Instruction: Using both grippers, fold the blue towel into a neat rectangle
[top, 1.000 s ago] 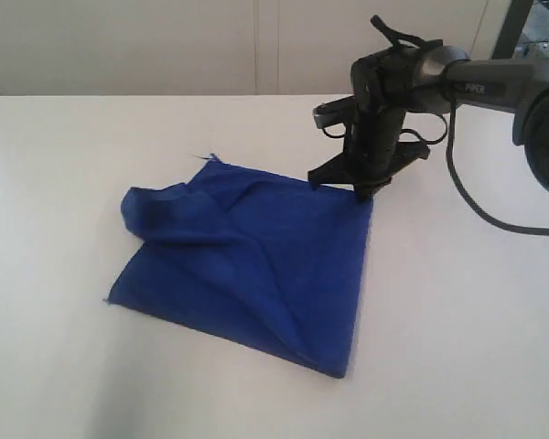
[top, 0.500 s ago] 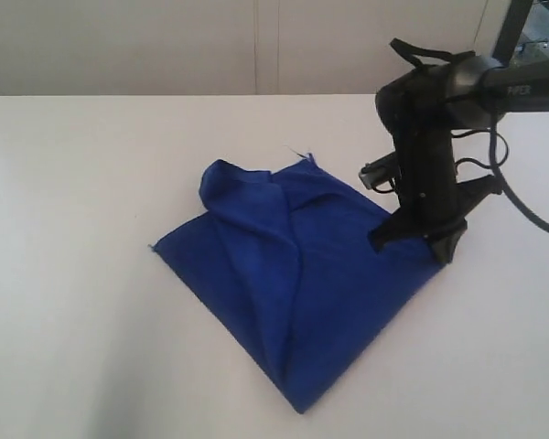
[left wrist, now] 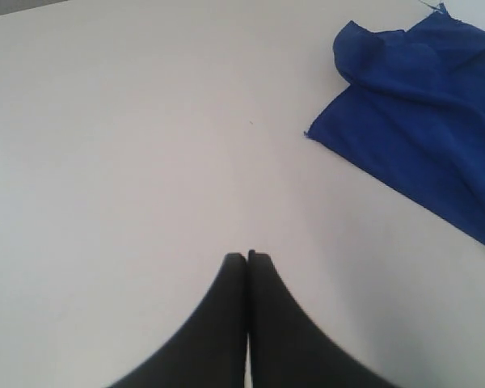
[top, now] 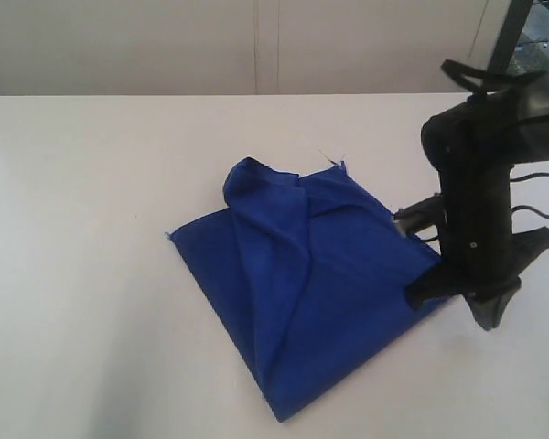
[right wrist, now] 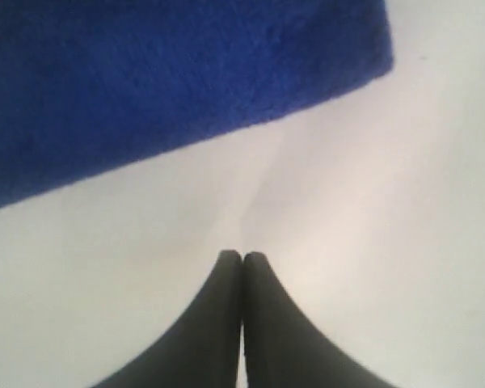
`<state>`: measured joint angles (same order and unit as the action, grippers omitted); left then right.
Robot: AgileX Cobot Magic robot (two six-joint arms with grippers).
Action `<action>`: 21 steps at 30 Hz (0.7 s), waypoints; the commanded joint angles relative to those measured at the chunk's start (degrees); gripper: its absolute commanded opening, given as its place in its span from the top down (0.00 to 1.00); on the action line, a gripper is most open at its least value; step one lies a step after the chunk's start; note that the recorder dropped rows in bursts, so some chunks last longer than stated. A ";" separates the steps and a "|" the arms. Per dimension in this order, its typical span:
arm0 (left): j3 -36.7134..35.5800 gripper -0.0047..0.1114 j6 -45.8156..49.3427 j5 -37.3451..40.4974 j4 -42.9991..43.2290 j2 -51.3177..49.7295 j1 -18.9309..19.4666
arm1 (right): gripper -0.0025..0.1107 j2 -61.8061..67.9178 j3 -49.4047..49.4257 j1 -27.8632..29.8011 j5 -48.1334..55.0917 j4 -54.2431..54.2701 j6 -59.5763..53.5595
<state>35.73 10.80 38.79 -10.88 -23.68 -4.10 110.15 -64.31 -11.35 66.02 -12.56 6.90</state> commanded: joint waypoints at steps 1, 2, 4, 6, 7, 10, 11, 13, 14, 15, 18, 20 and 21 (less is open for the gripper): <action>-0.38 0.96 -0.40 0.30 -0.57 0.28 -0.04 | 0.98 -8.50 -0.85 -0.31 -2.15 1.30 -0.77; -0.38 0.96 -0.40 0.30 -0.57 0.28 -0.04 | 0.98 -9.97 -1.14 -0.85 -3.07 2.33 -1.19; -0.38 0.96 -0.40 0.30 -0.57 0.28 -0.04 | 0.98 -12.95 -1.76 -2.97 -6.35 6.31 -3.94; -0.38 0.96 -0.40 0.30 -0.57 0.28 -0.04 | 0.98 -14.01 -2.45 -6.05 -10.25 11.21 -7.32; -0.38 0.96 -0.40 0.30 -0.57 0.28 -0.04 | 0.98 -14.01 -3.00 -7.47 -11.60 12.56 -7.94; -0.38 0.96 -0.40 0.30 -0.57 0.28 -0.04 | 0.98 -11.63 -4.73 -12.82 -17.58 14.57 -8.22; -0.38 0.96 -0.40 0.30 -0.57 0.28 -0.04 | 0.98 -10.10 -5.75 -14.39 -19.34 15.18 -8.22; -0.38 0.96 -0.40 0.30 -0.57 0.28 -0.04 | 0.98 -6.48 -8.78 -16.87 -21.54 17.34 -8.22; -0.38 0.96 -0.40 0.30 -0.57 0.28 -0.04 | 0.98 -4.10 -10.83 -18.10 -21.79 17.97 -8.22; -0.38 0.96 -0.40 0.30 -0.57 0.28 -0.04 | 0.98 -2.06 -12.63 -19.04 -21.91 18.18 -8.22; -0.38 0.96 -0.40 0.30 -0.57 0.28 -0.04 | 0.98 5.53 -20.31 -21.62 -22.27 18.18 -8.22; -0.38 0.96 -0.40 0.30 -0.57 0.28 -0.04 | 0.98 10.12 -25.07 -22.16 -22.34 18.18 -8.22; -0.38 0.96 -0.40 0.30 -0.57 0.28 -0.04 | 0.98 12.20 -27.55 -22.26 -22.23 18.18 -8.22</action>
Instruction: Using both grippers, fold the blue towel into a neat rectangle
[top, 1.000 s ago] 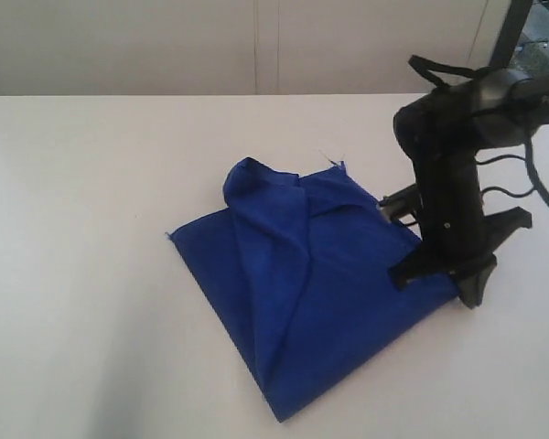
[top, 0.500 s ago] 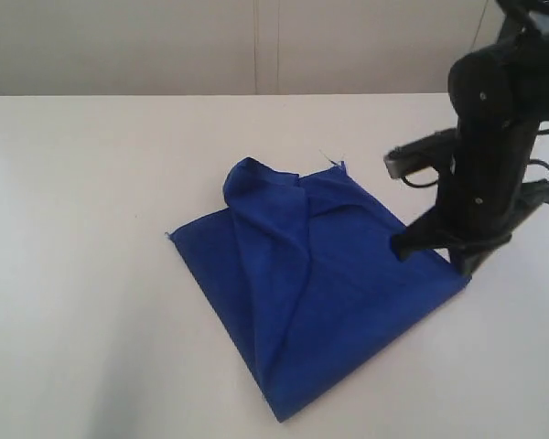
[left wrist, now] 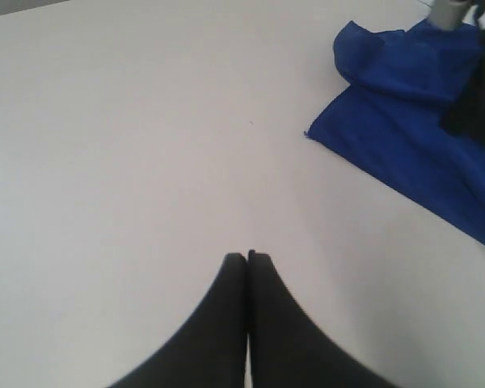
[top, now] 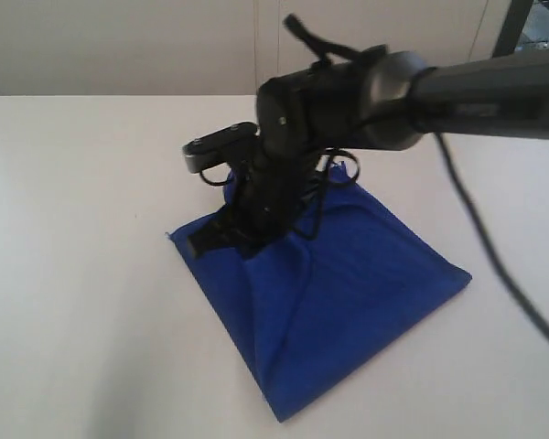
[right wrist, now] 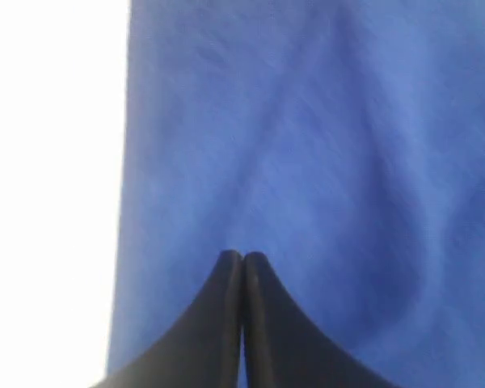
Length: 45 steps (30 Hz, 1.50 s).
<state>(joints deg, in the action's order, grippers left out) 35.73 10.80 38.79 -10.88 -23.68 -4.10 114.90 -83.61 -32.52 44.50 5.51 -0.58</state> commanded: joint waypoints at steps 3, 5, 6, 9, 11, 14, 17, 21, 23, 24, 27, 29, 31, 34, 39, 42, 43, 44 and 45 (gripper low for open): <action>-0.38 0.96 -0.40 0.30 -0.57 0.28 -0.04 | 0.98 12.35 -14.32 -1.10 -0.33 0.20 0.28; -0.38 0.96 -0.40 0.30 -0.57 0.28 -0.04 | 0.98 14.78 -16.99 -1.10 -0.17 0.24 0.58; -0.38 0.96 -0.40 0.30 -0.57 0.28 -0.04 | 0.98 15.93 -18.20 -1.10 -0.05 0.47 0.58; -0.38 0.96 -0.40 0.30 -0.57 0.28 -0.04 | 0.98 19.03 -21.09 -1.10 -0.27 2.02 0.58; -0.38 0.96 -0.40 0.30 -0.57 0.28 -0.04 | 0.98 20.69 -22.80 -1.10 -0.78 2.18 0.58; -0.38 0.96 -0.40 0.30 -0.57 0.28 -0.04 | 0.98 22.68 -24.91 -1.10 -1.72 2.18 0.58; -0.38 0.96 -0.40 0.30 -0.57 0.28 -0.04 | 0.98 24.71 -27.24 -0.43 -1.99 1.92 1.16; -0.38 0.96 -0.40 0.30 -0.57 0.28 -0.04 | 0.98 27.64 -29.64 1.71 -3.23 -0.89 7.48; -0.38 0.96 -0.40 0.30 -0.57 0.28 -0.04 | 0.98 28.69 -30.87 2.94 -4.04 -1.48 9.83; -0.38 0.96 -0.40 0.30 -0.57 0.28 -0.04 | 0.98 29.36 -31.44 3.65 -4.76 -1.48 11.24; -0.38 0.96 -0.40 0.30 -0.57 0.28 -0.04 | 0.98 30.61 -32.22 6.64 -8.74 -1.48 18.18; -0.38 0.96 -0.40 0.30 -0.57 0.28 -0.04 | 0.98 30.70 -32.22 8.74 -10.03 -1.59 21.45; -0.38 0.96 -0.40 0.30 -0.57 0.28 -0.04 | 0.98 30.44 -32.32 9.78 -10.03 -0.86 21.70; -0.38 0.96 -0.40 0.30 -0.57 0.28 -0.04 | 0.98 28.23 -32.32 10.22 -11.13 0.59 21.83; -0.38 0.96 -0.40 0.30 -0.57 0.28 -0.04 | 0.98 19.52 -32.32 10.22 -6.40 0.97 18.70; -0.38 0.96 -0.40 0.30 -0.57 0.28 -0.04 | 0.98 14.55 -32.22 10.22 6.54 0.65 11.07; -0.38 0.96 -0.40 0.30 -0.57 0.28 -0.04 | 0.98 13.07 -31.37 10.22 11.08 0.62 8.36; -0.38 0.96 -0.40 0.30 -0.57 0.28 -0.04 | 0.98 11.72 -29.85 10.22 13.22 0.40 6.66; -0.38 0.96 -0.40 0.30 -0.57 0.28 -0.04 | 0.98 10.34 -26.85 10.34 14.48 0.07 6.05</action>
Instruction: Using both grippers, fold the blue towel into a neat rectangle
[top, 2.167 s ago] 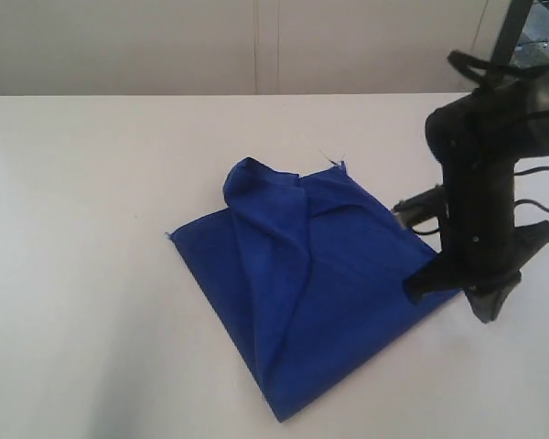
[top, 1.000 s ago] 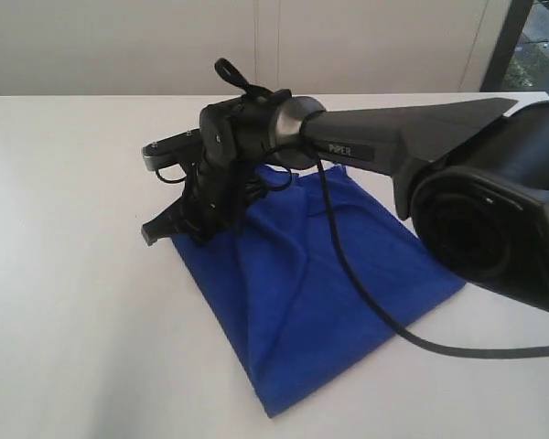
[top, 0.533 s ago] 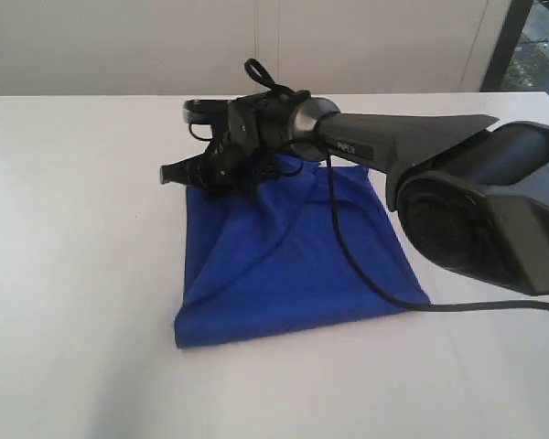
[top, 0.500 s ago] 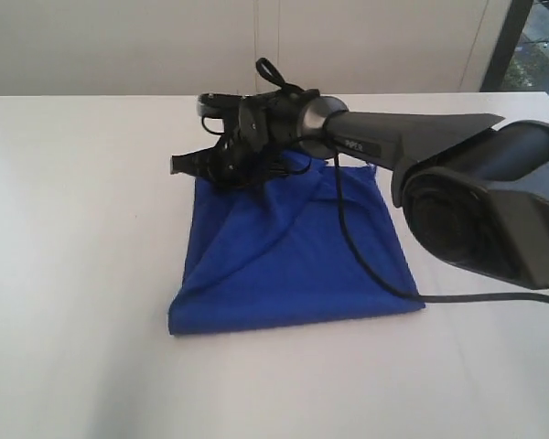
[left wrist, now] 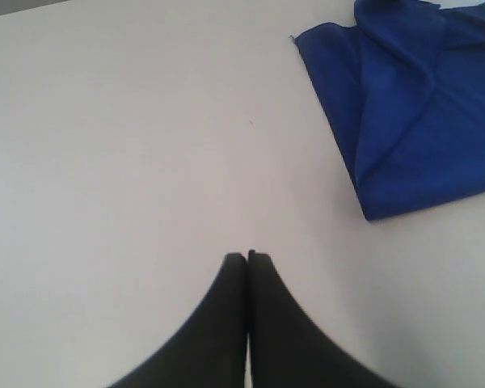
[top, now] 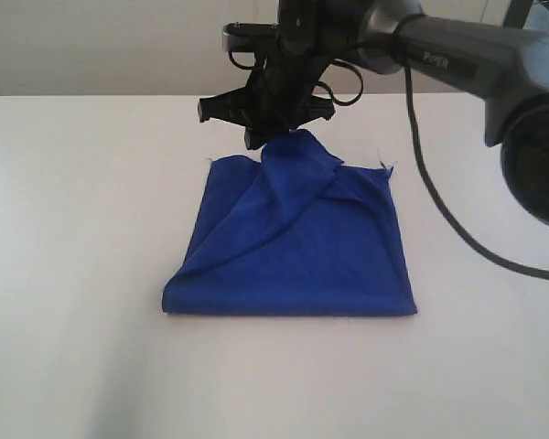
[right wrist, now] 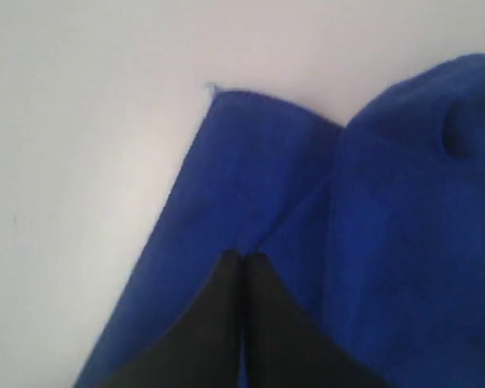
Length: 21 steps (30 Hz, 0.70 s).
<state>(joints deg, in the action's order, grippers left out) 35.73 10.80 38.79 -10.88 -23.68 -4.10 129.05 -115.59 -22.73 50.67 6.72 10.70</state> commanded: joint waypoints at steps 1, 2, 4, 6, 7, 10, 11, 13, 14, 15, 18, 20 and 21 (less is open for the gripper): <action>-0.38 0.96 -0.40 0.30 -0.57 0.28 -0.04 | 0.98 -4.93 7.01 0.56 8.31 -1.15 -5.53; -0.38 0.96 -0.40 0.30 -0.57 0.28 -0.04 | 0.98 -6.08 9.67 0.75 8.18 -1.15 -5.77; -0.38 0.96 -0.40 0.30 -0.57 0.28 -0.04 | 0.98 -8.49 15.72 1.20 6.42 -0.56 -5.77; -0.38 0.96 -0.40 0.30 -0.57 0.28 -0.04 | 0.98 -13.09 24.86 2.32 1.56 0.03 -6.03; -0.38 0.96 -0.40 0.30 -0.57 0.28 -0.04 | 0.98 -16.70 31.29 3.80 -2.19 1.61 -6.03; -0.38 0.96 -0.40 0.30 -0.57 0.28 -0.04 | 0.98 -24.15 42.78 6.58 -7.96 4.44 -7.97; -0.38 0.96 -0.40 0.30 -0.57 0.28 -0.04 | 0.98 -27.21 48.24 7.82 -10.79 4.44 -7.97; -0.38 0.96 -0.40 0.30 -0.57 0.28 -0.04 | 0.98 -31.24 54.30 9.26 -14.92 5.91 -7.97; -0.38 0.96 -0.40 0.30 -0.57 0.28 -0.04 | 0.98 -33.39 57.29 9.67 -17.63 7.14 -7.97; -0.38 0.96 -0.40 0.30 -0.57 0.28 -0.04 | 0.98 -34.47 58.65 9.67 -19.02 7.95 -7.97; -0.38 0.96 -0.40 0.30 -0.57 0.28 -0.04 | 0.98 -38.38 62.43 9.67 -22.49 15.73 -9.71; -0.38 0.96 -0.40 0.30 -0.57 0.28 -0.04 | 0.98 -40.66 63.78 9.67 -23.94 21.74 -14.40; -0.38 0.96 -0.40 0.30 -0.57 0.28 -0.04 | 0.98 -41.41 63.88 9.67 -23.93 22.39 -15.50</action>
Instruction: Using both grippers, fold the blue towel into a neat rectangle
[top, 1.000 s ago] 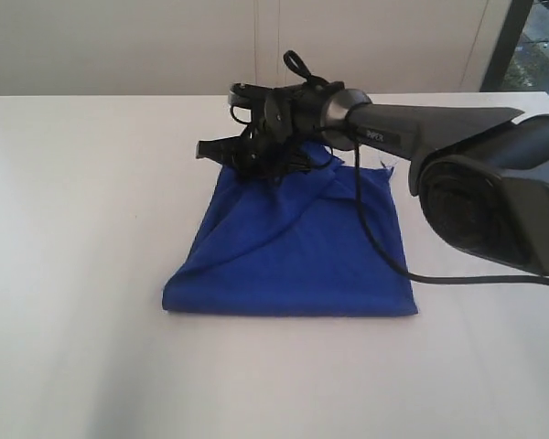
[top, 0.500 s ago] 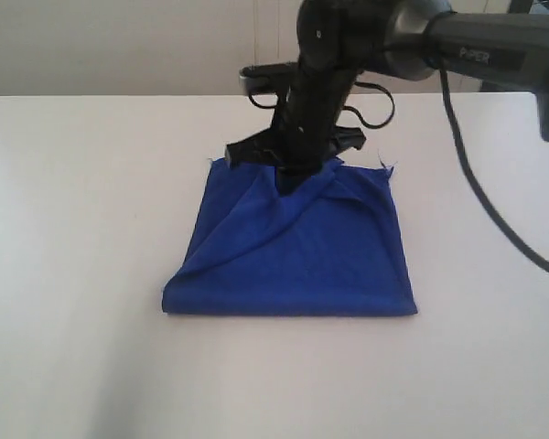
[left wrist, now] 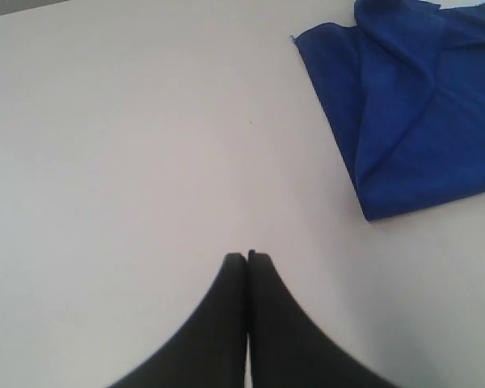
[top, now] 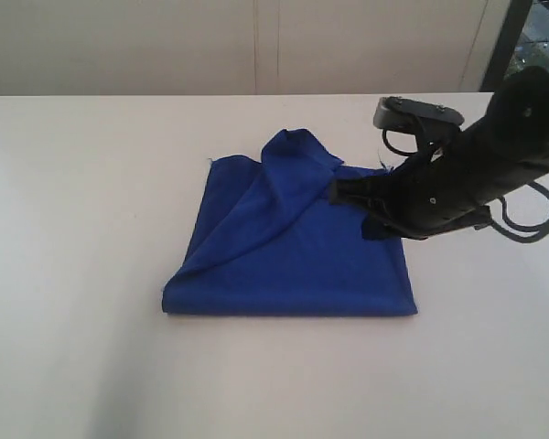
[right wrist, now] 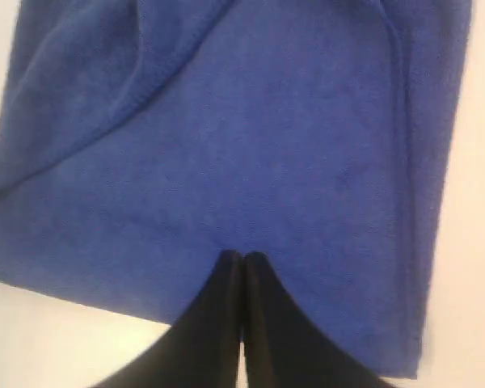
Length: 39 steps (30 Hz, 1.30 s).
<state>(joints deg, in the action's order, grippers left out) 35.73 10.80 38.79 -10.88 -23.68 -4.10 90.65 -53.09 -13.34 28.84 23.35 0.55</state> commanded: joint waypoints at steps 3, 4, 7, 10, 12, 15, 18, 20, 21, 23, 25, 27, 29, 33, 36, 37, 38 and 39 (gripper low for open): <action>-0.38 0.96 -0.40 0.30 -0.57 0.28 -0.04 | 0.98 -5.54 1.39 0.28 -4.06 11.86 -7.83; -0.38 0.96 -0.40 0.30 -0.57 0.28 -0.04 | 0.98 -5.79 1.39 0.28 -4.34 15.03 -9.93; -0.38 0.96 -0.40 0.30 -0.57 0.28 -0.04 | 0.98 -6.06 1.39 0.28 -3.79 20.76 -15.80; -0.38 0.96 -0.40 0.30 -0.57 0.28 -0.04 | 0.98 -6.06 1.39 0.28 -4.55 20.76 -15.89; -0.38 0.96 -0.40 0.30 -0.57 0.28 -0.04 | 0.98 -6.06 1.39 0.28 -5.21 20.76 -15.89; -0.38 0.96 -0.40 0.30 -0.57 0.28 -0.04 | 0.98 -6.06 1.39 0.28 -5.43 20.76 -15.89; -0.38 0.96 -0.40 0.30 -0.57 0.28 -0.04 | 0.98 -6.06 1.39 0.28 -5.20 21.50 -15.26; -0.38 0.96 -0.40 0.30 -0.57 0.28 -0.04 | 0.98 -6.06 1.39 0.28 -4.40 22.98 -15.26; -0.38 0.96 -0.40 0.30 -0.57 0.28 -0.04 | 0.98 -6.06 1.39 0.28 -3.93 23.21 -15.26; -0.38 0.96 -0.40 0.30 -0.57 0.28 -0.04 | 0.98 -6.06 1.39 0.28 -3.66 23.21 -15.26; -0.38 0.96 -0.40 0.30 -0.57 0.28 -0.04 | 0.98 -6.06 1.39 0.28 -3.77 23.51 -15.26; -0.38 0.96 -0.40 0.30 -0.57 0.28 -0.04 | 0.98 -6.06 1.39 0.28 -4.21 23.77 -15.26; -0.38 0.96 -0.40 0.30 -0.57 0.28 -0.04 | 0.98 -6.06 1.39 0.28 -4.32 23.77 -15.26; -0.38 0.96 -0.40 0.30 -0.57 0.28 -0.04 | 0.98 -6.06 1.39 0.28 -4.45 23.77 -15.26; -0.38 0.96 -0.40 0.30 -0.57 0.28 -0.04 | 0.98 -6.06 1.39 0.28 -4.45 23.77 -15.26; -0.38 0.96 -0.40 0.30 -0.57 0.28 -0.04 | 0.98 -6.06 1.39 0.28 -3.95 23.50 -15.26; -0.38 0.96 -0.40 0.30 -0.57 0.28 -0.04 | 0.98 -6.06 1.39 0.28 -2.91 23.50 -15.26; -0.38 0.96 -0.40 0.30 -0.57 0.28 -0.04 | 0.98 -6.06 1.39 0.28 -2.11 23.17 -15.26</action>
<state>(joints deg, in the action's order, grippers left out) 35.73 10.80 38.79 -10.88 -23.68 -4.10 84.97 -51.90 -13.23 25.12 47.05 -14.49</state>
